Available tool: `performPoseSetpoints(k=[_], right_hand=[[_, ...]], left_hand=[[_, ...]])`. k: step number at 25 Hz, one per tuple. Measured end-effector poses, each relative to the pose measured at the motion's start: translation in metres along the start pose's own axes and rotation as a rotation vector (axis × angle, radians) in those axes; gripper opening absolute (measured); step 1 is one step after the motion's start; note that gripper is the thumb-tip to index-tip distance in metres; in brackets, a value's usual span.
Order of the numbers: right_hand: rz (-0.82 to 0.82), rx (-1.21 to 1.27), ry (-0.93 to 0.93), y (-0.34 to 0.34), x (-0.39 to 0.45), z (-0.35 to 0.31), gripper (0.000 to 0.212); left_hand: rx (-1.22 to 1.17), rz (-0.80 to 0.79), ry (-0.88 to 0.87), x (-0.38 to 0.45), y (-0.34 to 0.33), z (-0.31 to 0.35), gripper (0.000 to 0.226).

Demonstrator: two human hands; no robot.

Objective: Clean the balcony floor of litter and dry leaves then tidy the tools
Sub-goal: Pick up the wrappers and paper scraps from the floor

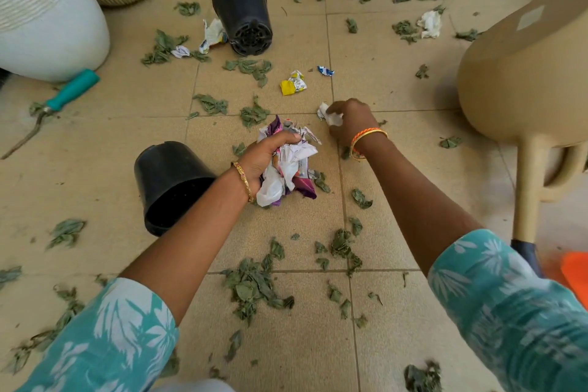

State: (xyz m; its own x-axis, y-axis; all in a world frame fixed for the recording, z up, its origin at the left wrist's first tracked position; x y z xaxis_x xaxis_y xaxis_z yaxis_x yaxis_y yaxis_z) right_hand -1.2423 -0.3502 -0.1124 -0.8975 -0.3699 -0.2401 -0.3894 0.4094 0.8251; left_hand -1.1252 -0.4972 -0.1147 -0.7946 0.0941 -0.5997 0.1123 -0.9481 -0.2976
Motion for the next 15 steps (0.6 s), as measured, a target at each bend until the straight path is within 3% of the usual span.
performPoseSetpoints(k=[2,4,8,11,13,15], right_hand=[[-0.006,-0.1,0.008,-0.01,0.002,0.002,0.031],[0.09,-0.025,0.031,-0.01,-0.001,0.005,0.027],[0.272,0.491,-0.086,0.005,-0.016,0.014,0.015],[0.097,0.85,-0.172,0.002,-0.031,0.003,0.012],[-0.131,0.897,-0.153,-0.004,-0.043,-0.016,0.014],[-0.242,0.877,-0.121,-0.009,-0.051,-0.028,0.012]], left_hand=[[0.008,0.007,0.019,-0.003,-0.001,-0.001,0.013],[-0.004,0.005,0.026,-0.005,0.001,0.0,0.014],[-0.054,0.016,0.036,-0.008,0.004,0.0,0.016],[-0.083,-0.003,0.039,-0.009,0.0,0.001,0.029],[-0.099,-0.038,0.024,-0.009,-0.004,0.001,0.04],[-0.115,-0.059,0.008,-0.01,-0.008,0.003,0.043]])
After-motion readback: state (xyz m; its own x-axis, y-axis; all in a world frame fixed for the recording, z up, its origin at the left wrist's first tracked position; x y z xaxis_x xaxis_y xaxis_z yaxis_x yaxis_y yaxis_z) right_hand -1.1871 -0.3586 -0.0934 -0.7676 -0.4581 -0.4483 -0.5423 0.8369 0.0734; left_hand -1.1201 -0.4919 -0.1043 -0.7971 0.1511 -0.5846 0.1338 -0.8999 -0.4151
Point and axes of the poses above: each hand's wrist, its own x-axis towards the middle knuckle, its own y-axis out of the back of the hand, z = x × y, the point moved 4 cm from there along x, towards the middle knuckle, and after that the axes turned 7 degrees about -z, right-handed, at the moved point
